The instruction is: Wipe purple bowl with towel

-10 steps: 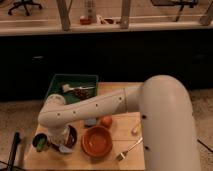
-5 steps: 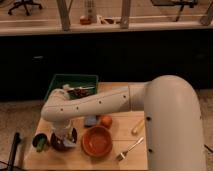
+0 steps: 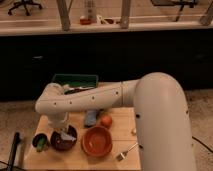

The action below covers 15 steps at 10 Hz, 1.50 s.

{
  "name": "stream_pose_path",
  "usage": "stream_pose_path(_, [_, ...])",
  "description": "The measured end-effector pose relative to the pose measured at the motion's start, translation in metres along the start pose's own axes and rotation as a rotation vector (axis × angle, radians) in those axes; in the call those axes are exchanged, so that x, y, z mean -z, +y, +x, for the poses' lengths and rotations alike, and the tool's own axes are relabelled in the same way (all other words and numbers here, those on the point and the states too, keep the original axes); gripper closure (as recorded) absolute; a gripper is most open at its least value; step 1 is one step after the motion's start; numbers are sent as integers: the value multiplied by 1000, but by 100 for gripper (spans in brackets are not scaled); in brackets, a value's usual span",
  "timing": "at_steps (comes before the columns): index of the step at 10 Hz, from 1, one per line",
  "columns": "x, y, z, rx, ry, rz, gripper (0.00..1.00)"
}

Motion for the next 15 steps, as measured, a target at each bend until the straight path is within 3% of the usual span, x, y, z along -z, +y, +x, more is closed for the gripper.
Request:
stream_pose_path(3, [-6,-27,-2,68,-8,8,100])
stream_pose_path(6, [-16,-41,-29,114,-35,32,100])
stream_pose_path(9, [-22,-18,-50,78,-54,37,100])
stream_pose_path(11, [-21,15,-53,16,-50,36,100])
stream_pose_path(13, [-19,34,-48,-29,-41,32,100])
stream_pose_path(15, [-15,42,-28,-54,-22,25,100])
